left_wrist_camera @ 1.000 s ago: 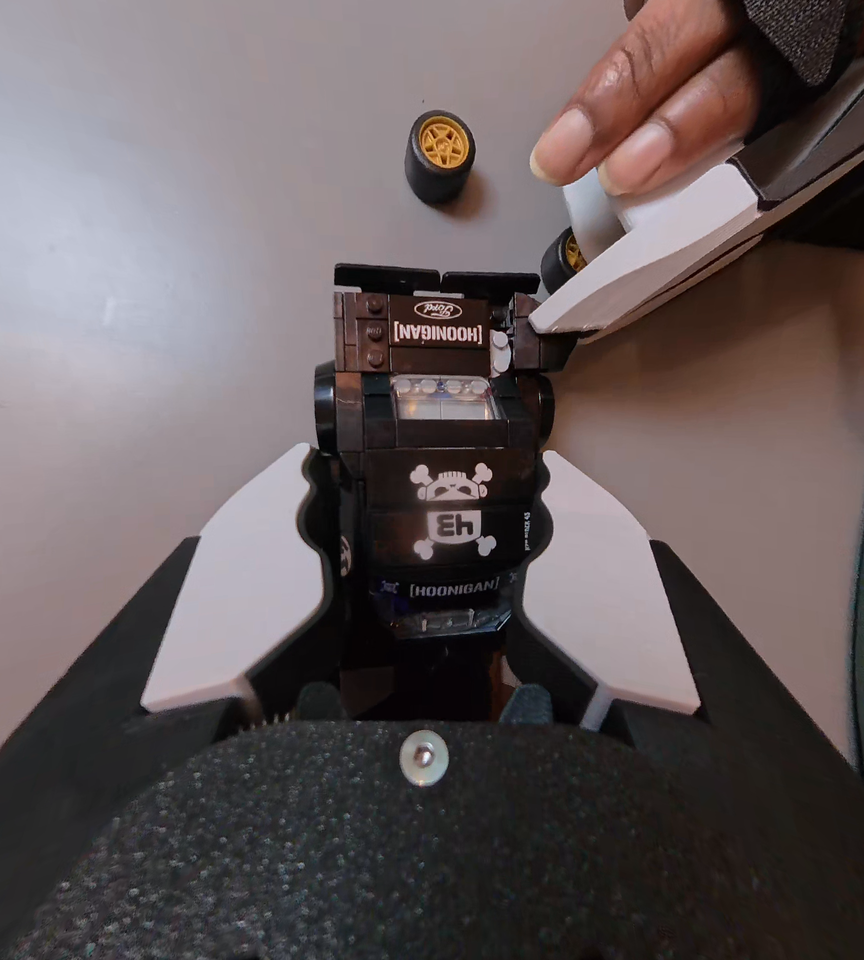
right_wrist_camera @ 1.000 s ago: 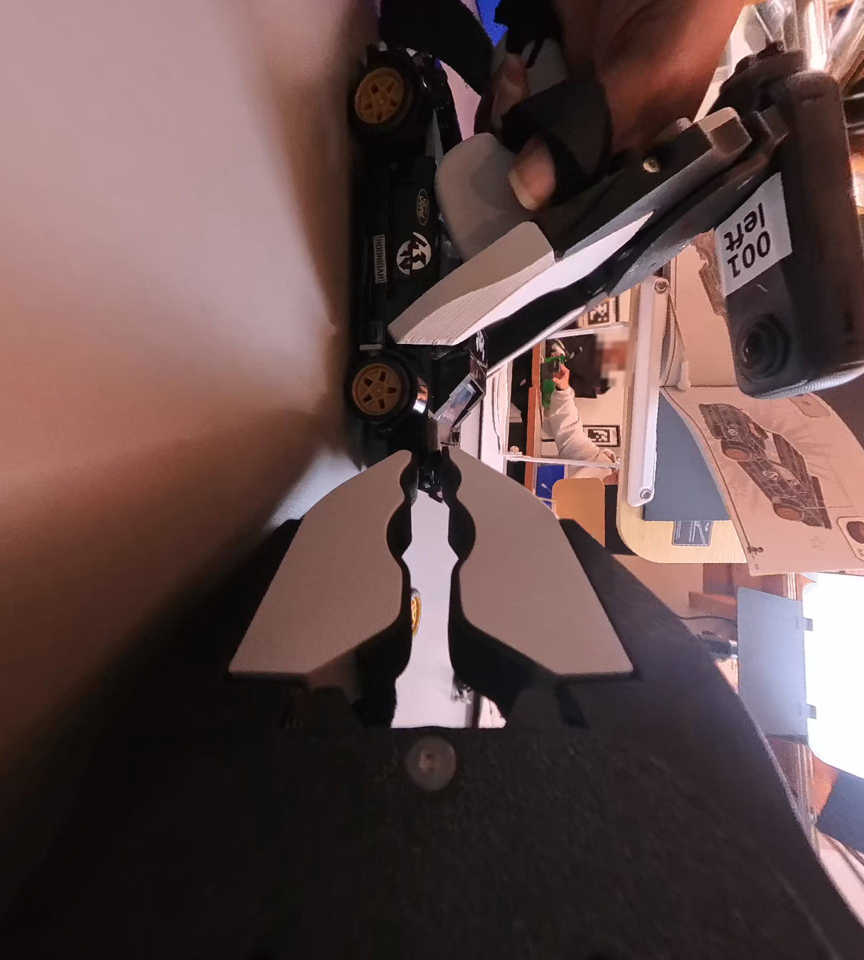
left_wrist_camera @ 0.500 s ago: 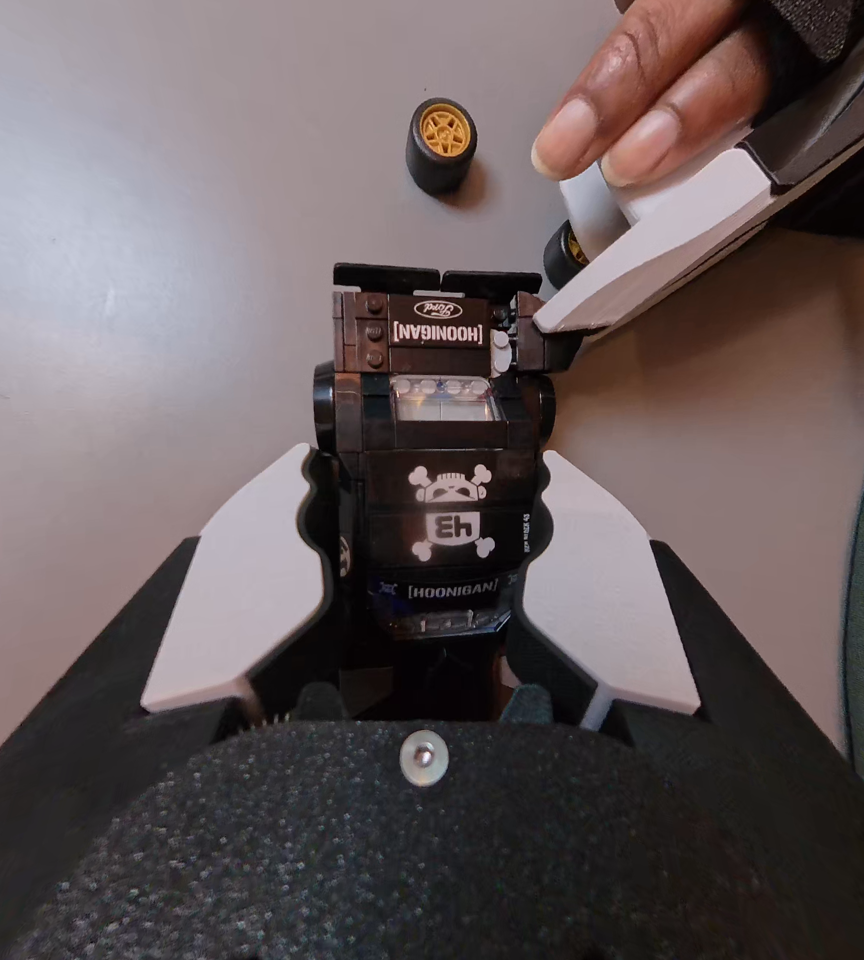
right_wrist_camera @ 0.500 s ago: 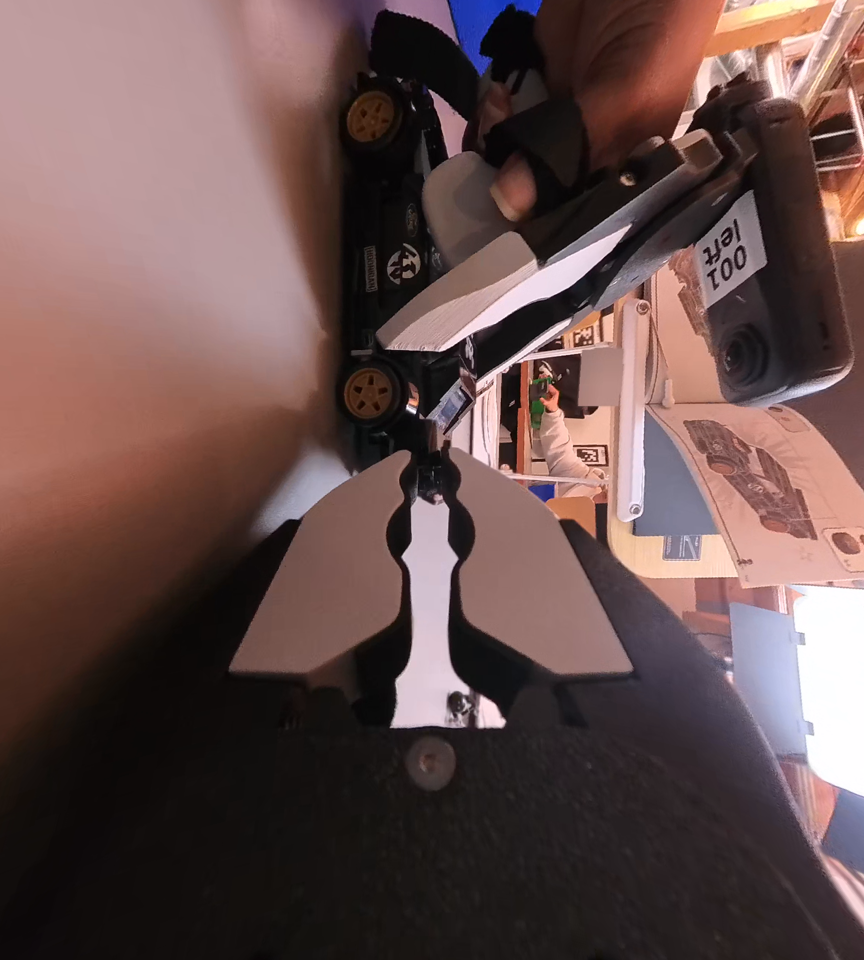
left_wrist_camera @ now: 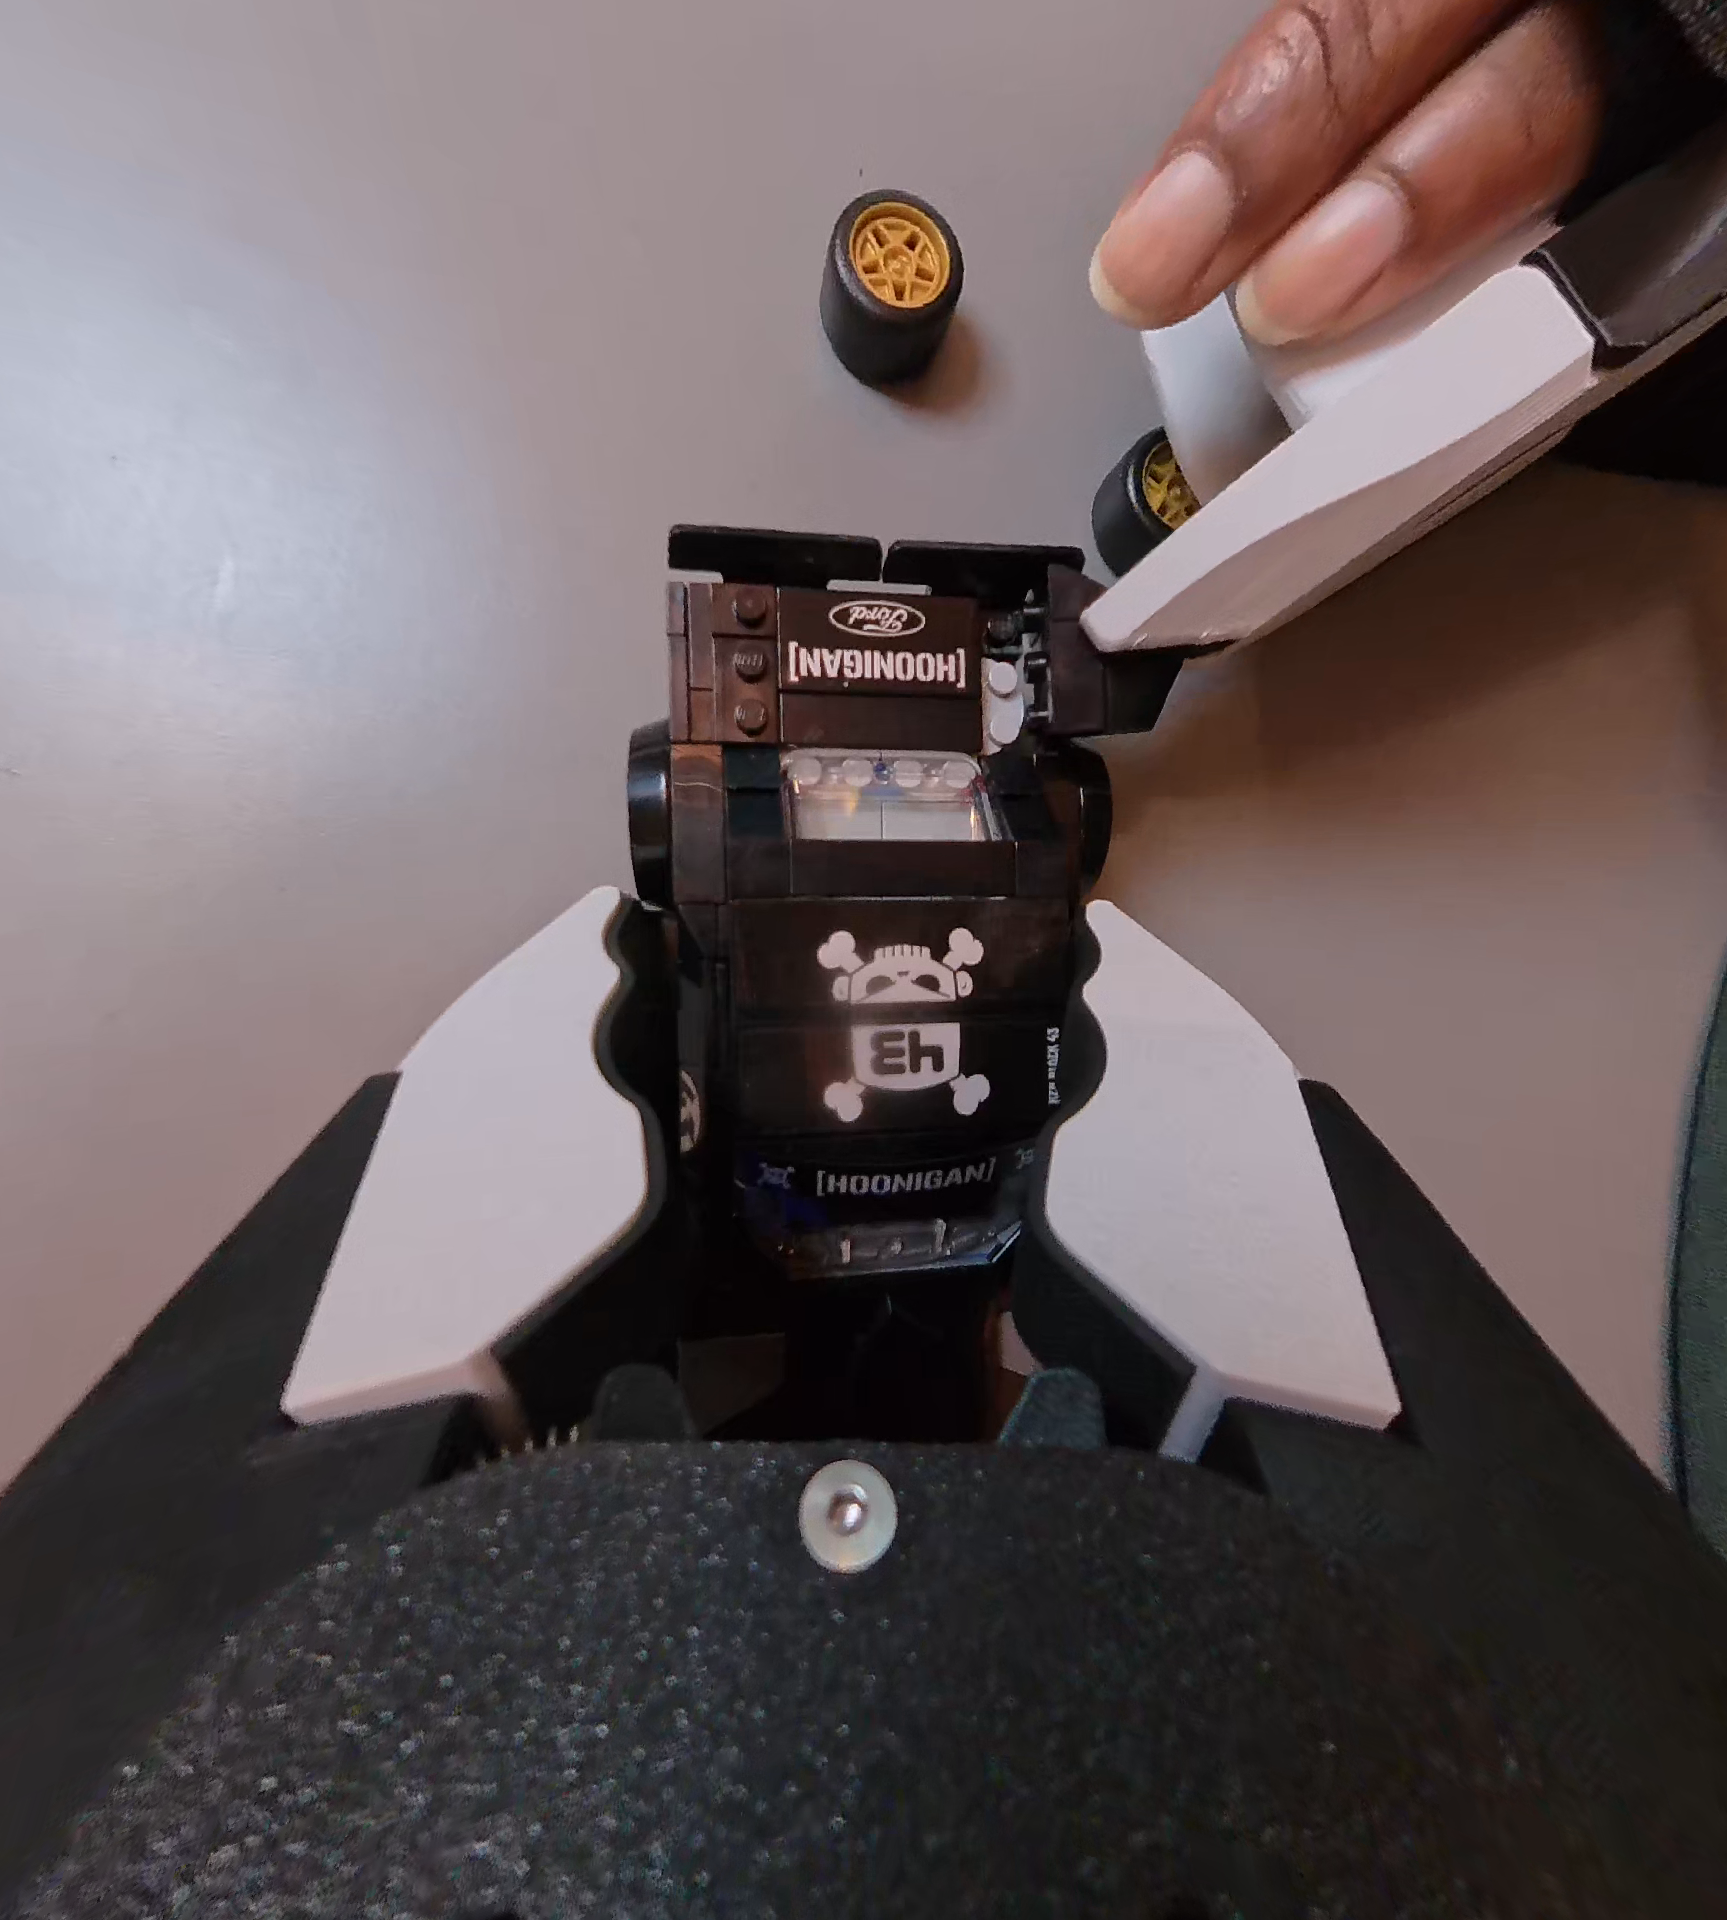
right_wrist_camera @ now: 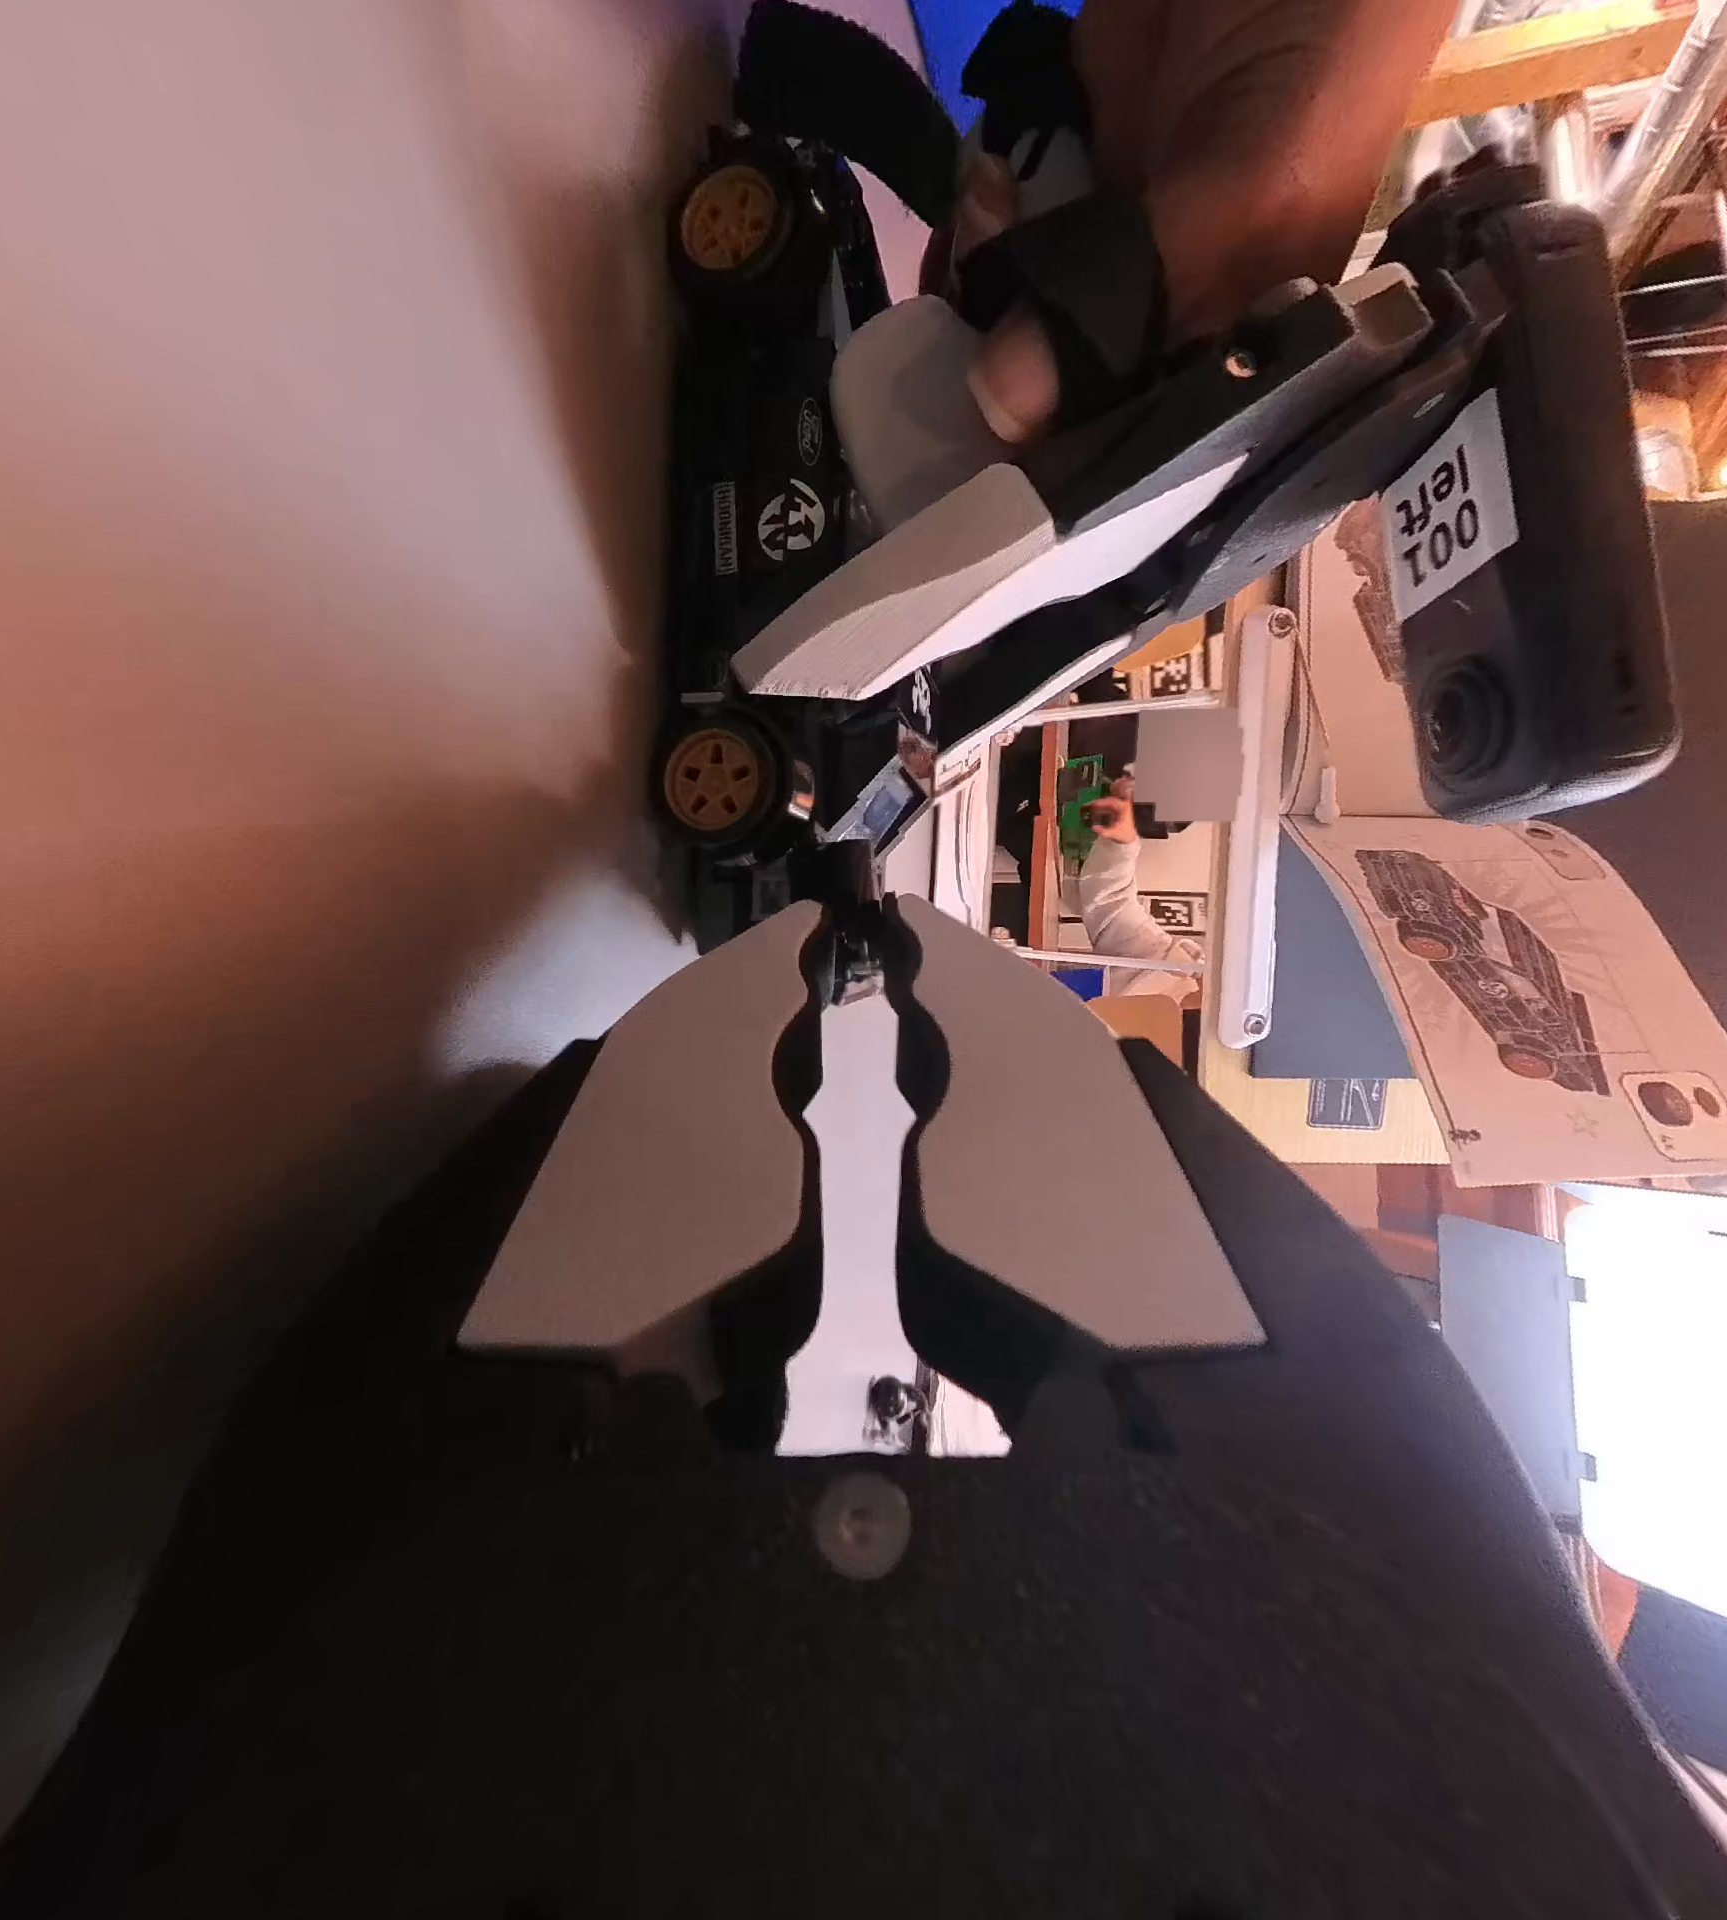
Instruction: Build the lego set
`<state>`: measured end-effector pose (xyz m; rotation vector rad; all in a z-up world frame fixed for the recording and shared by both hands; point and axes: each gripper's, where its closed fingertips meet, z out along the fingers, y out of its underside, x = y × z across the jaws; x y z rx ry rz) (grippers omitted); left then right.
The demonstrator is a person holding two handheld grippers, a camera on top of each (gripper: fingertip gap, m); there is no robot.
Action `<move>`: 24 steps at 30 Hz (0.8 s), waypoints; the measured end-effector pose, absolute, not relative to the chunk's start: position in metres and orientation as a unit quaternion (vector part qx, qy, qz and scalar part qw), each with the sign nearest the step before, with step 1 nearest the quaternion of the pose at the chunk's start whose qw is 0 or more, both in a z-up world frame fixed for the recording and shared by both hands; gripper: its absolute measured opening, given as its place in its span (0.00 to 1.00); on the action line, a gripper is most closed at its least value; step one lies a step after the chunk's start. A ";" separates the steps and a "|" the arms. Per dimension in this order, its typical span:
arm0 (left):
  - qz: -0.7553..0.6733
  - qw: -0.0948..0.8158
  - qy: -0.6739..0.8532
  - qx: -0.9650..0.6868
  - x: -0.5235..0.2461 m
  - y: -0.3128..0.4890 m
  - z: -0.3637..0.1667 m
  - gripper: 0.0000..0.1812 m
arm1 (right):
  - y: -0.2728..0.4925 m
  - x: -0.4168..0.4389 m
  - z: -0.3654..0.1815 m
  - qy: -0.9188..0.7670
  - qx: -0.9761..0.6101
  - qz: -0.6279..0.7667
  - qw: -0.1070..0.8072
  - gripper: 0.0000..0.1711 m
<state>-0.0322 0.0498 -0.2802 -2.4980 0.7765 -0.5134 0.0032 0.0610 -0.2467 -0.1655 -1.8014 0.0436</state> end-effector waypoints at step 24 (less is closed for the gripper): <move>-0.239 0.244 0.201 -0.918 -0.028 0.034 -0.267 0.44 | 0.074 0.033 -0.135 -0.512 -0.388 0.683 0.348 0.05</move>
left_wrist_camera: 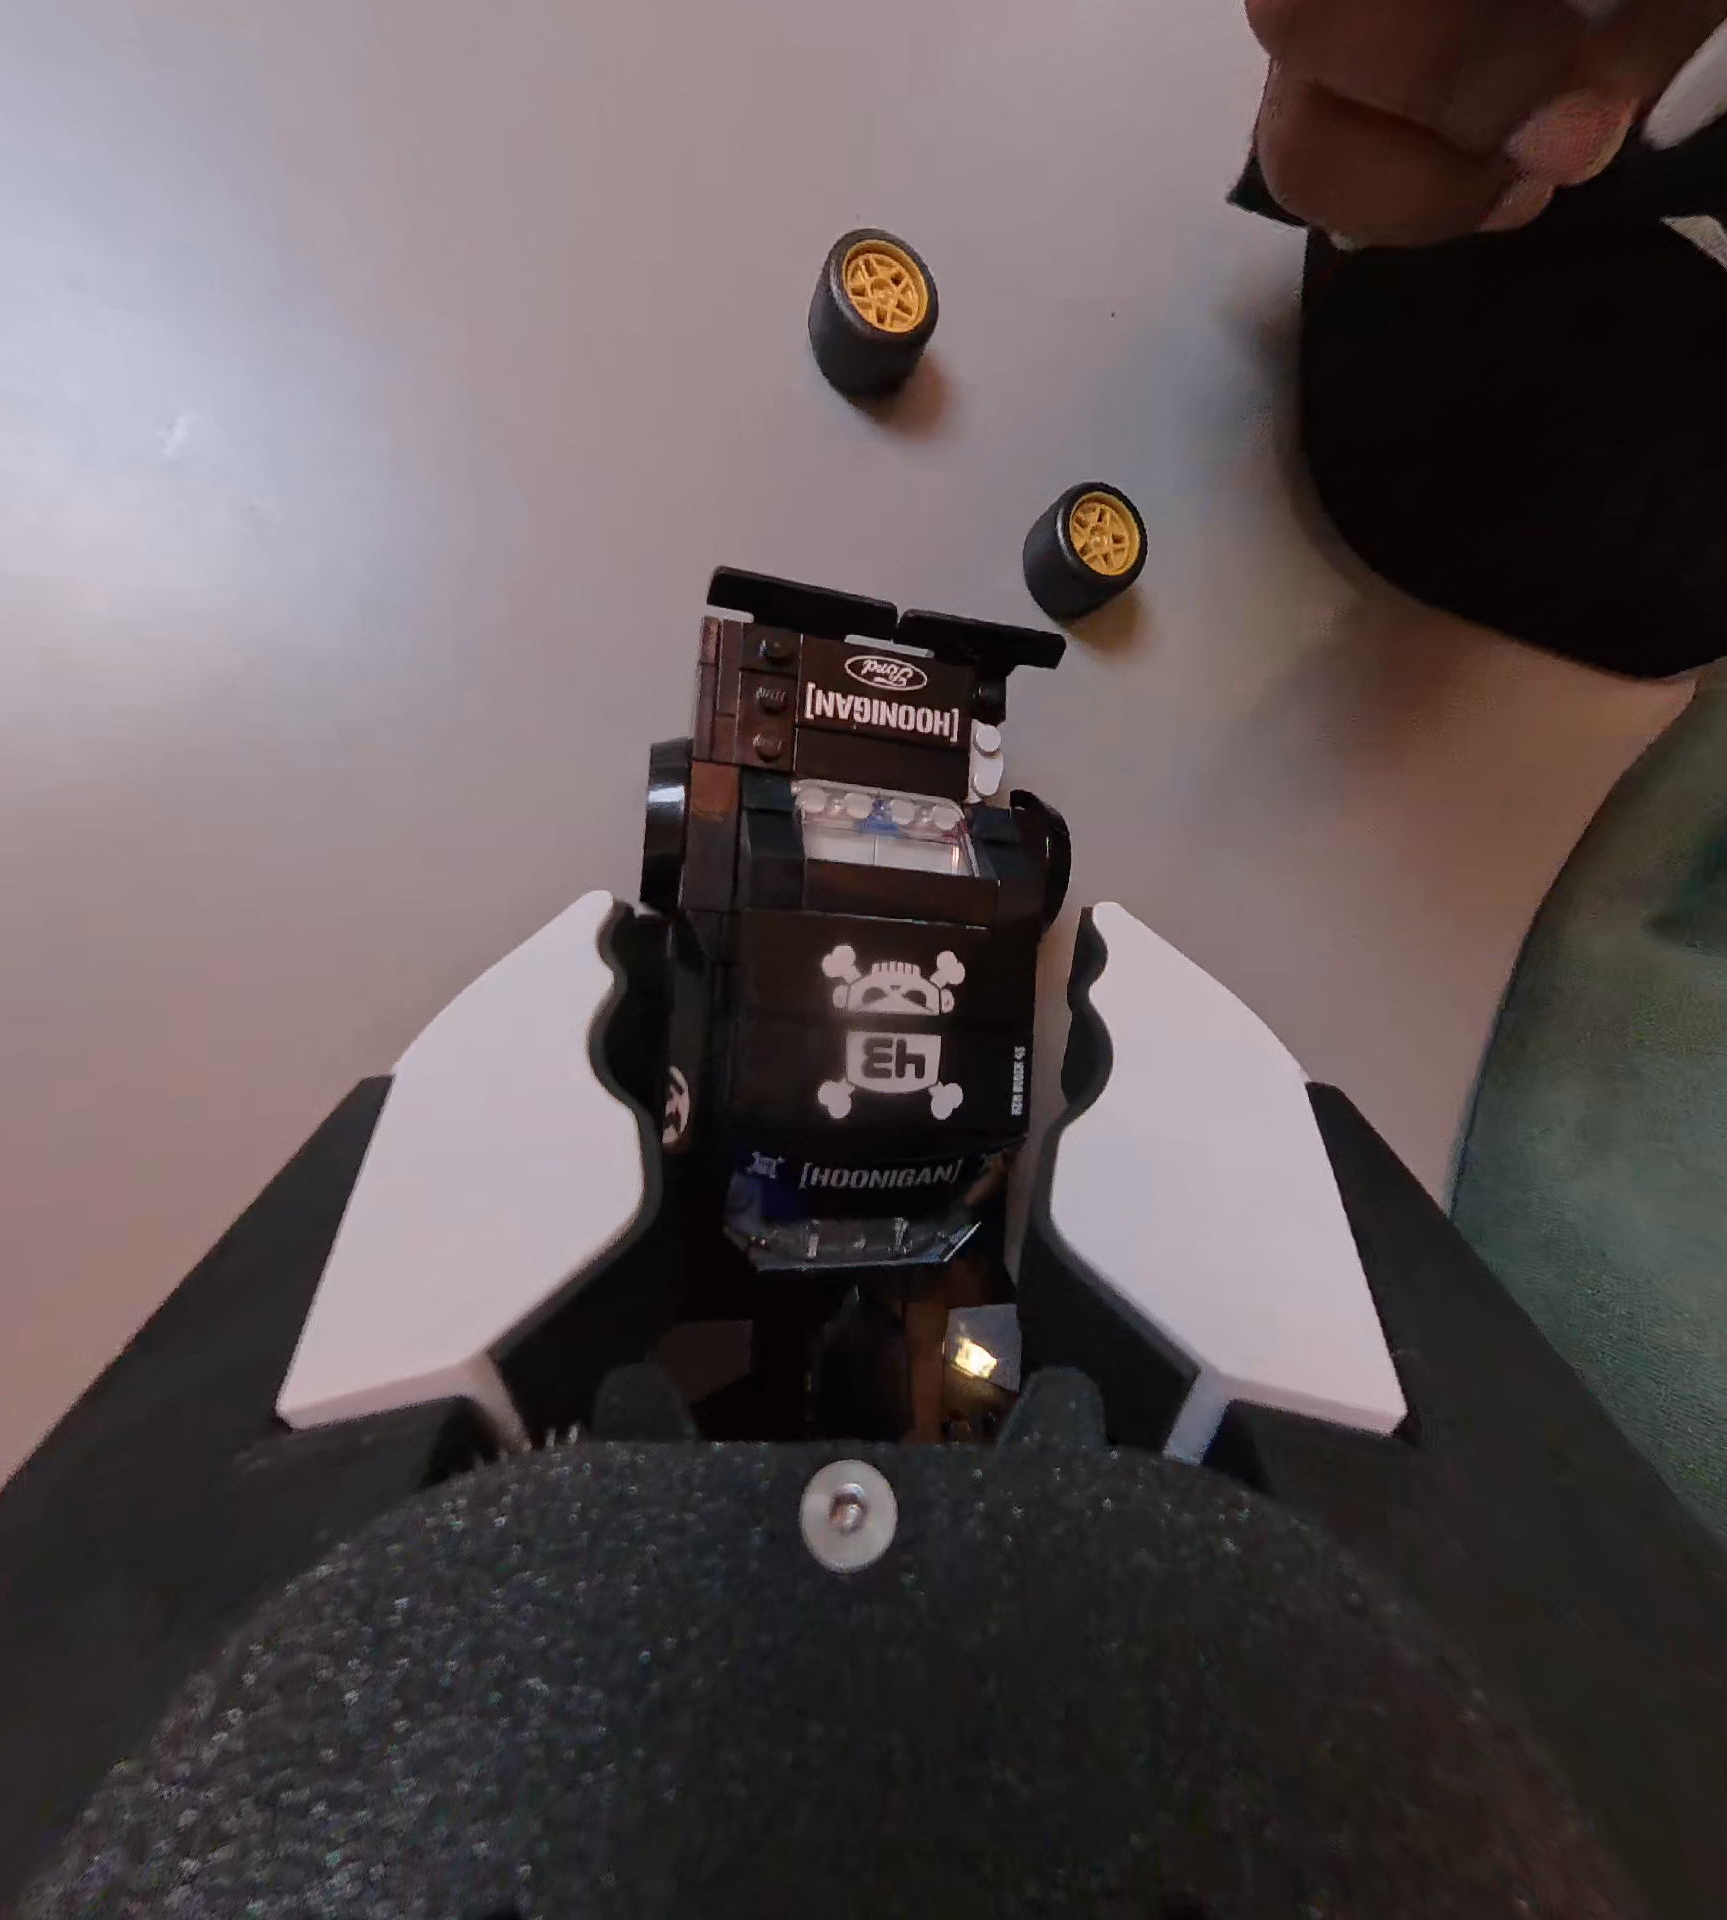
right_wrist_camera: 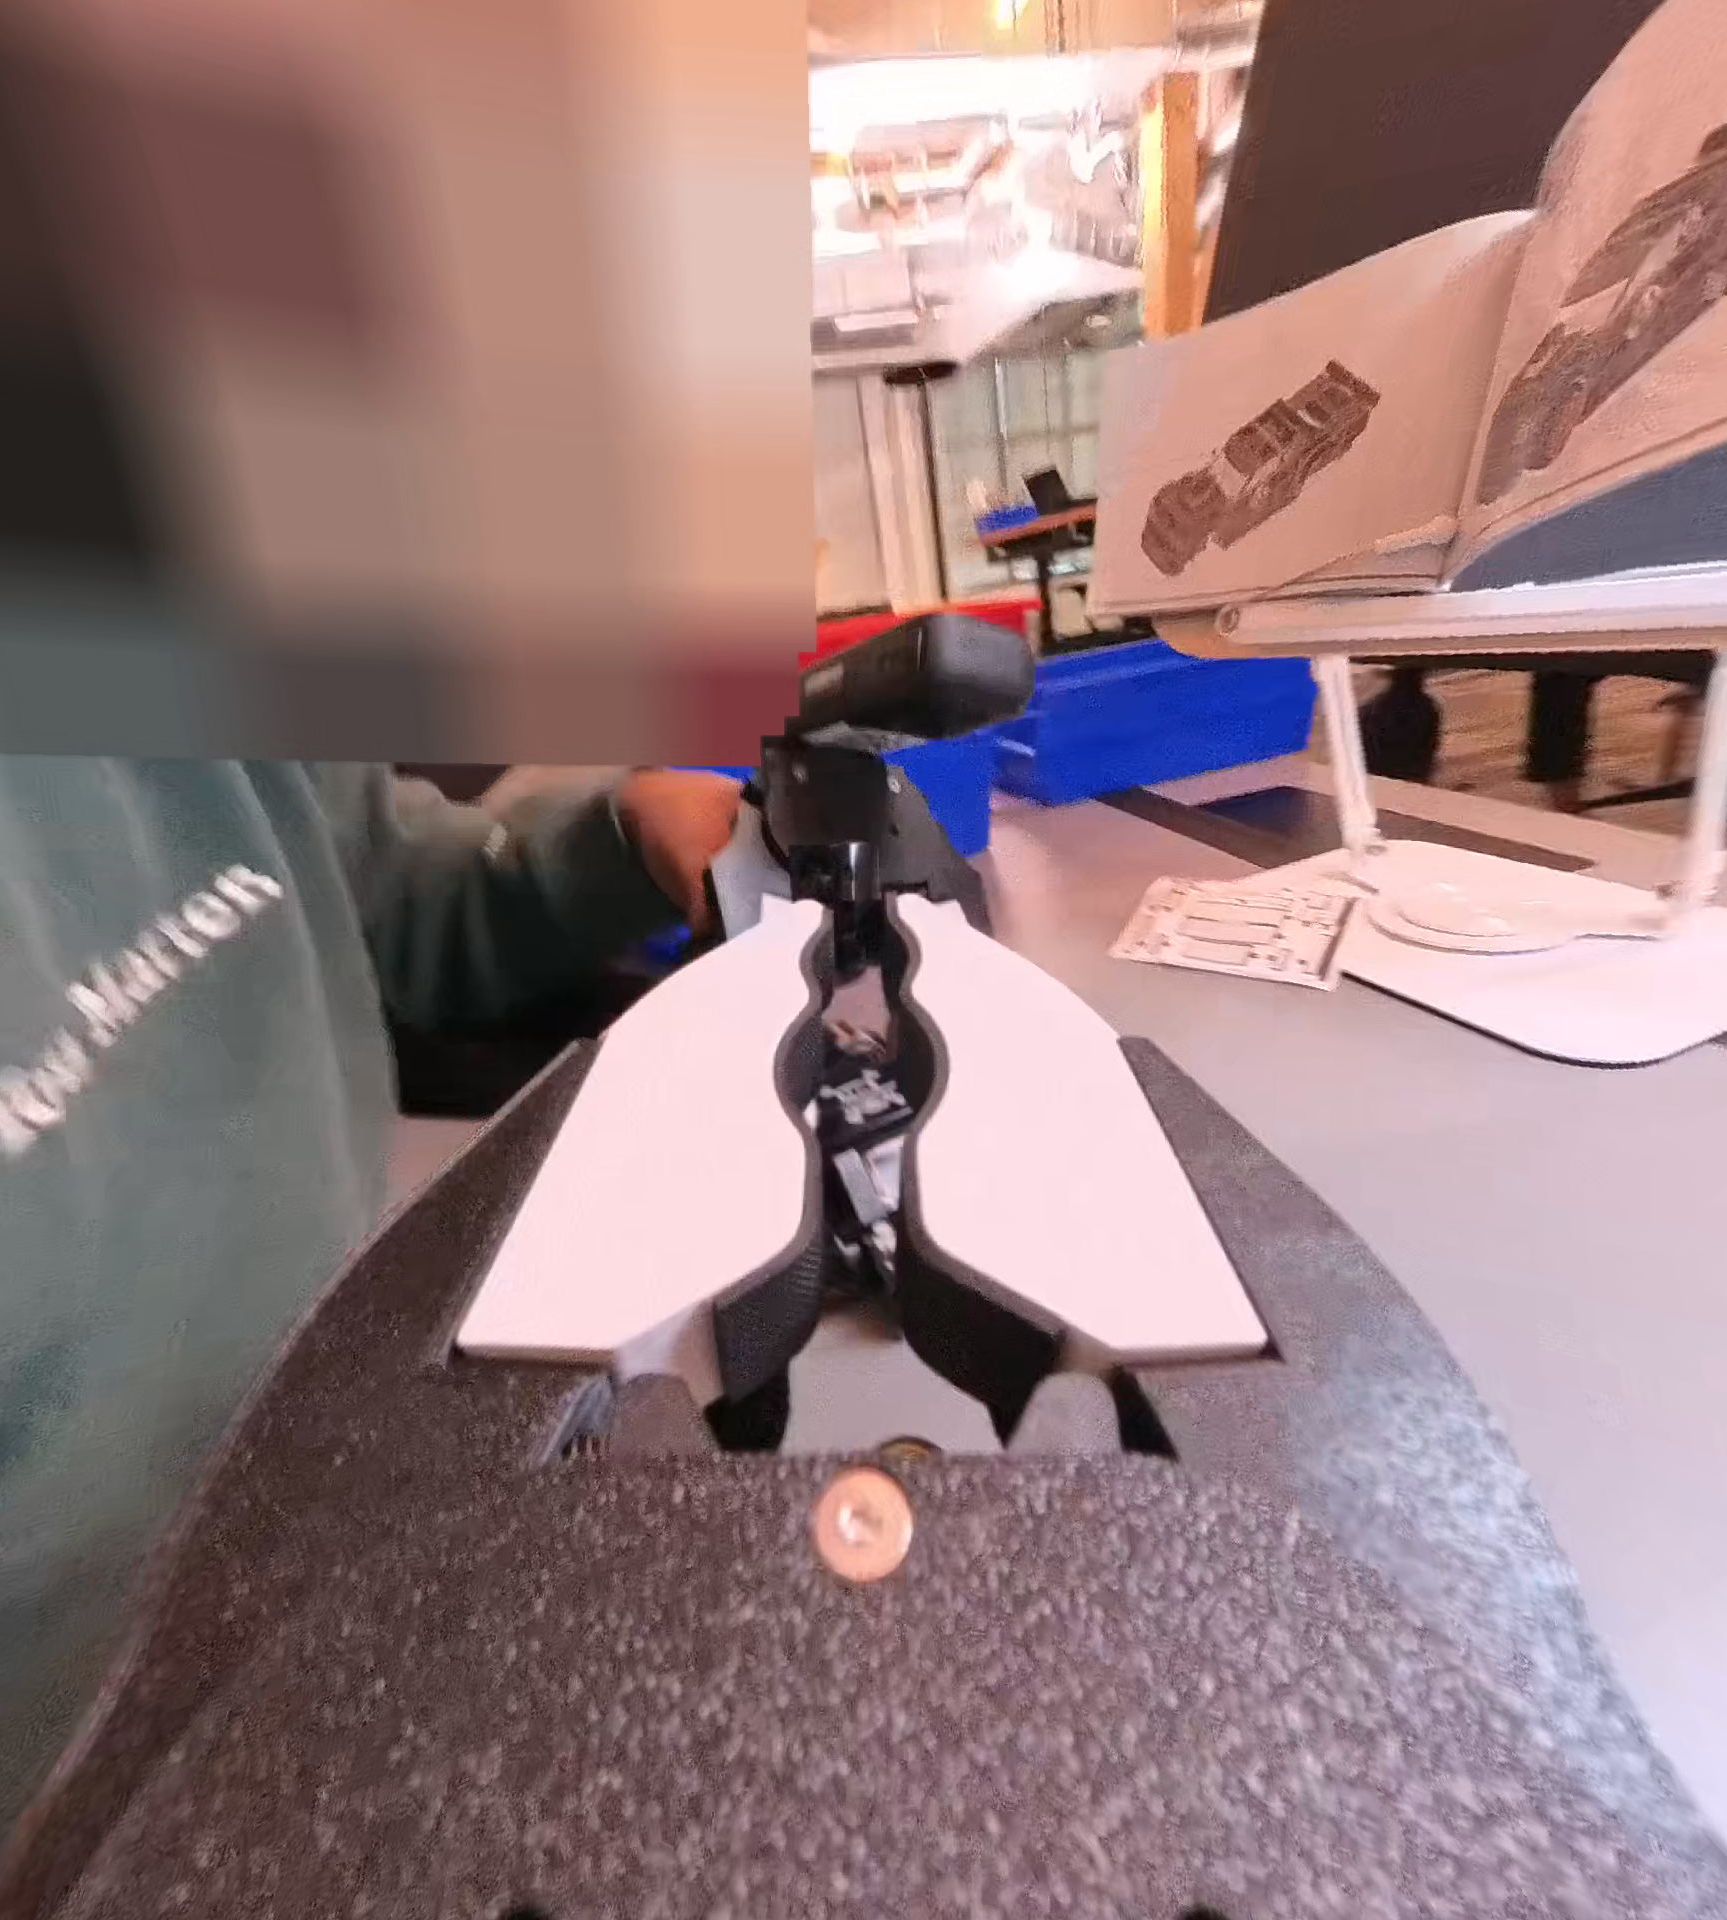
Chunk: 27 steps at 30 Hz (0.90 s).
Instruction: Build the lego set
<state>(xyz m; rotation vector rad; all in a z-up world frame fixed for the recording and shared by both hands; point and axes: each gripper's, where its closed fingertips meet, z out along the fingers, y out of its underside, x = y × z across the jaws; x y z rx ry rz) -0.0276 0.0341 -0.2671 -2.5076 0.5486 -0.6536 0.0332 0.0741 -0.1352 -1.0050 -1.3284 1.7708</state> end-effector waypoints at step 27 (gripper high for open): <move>-0.218 0.276 0.222 -0.909 -0.037 0.032 -0.256 0.40 | 0.076 0.039 -0.145 -0.495 -0.412 0.712 0.280 0.05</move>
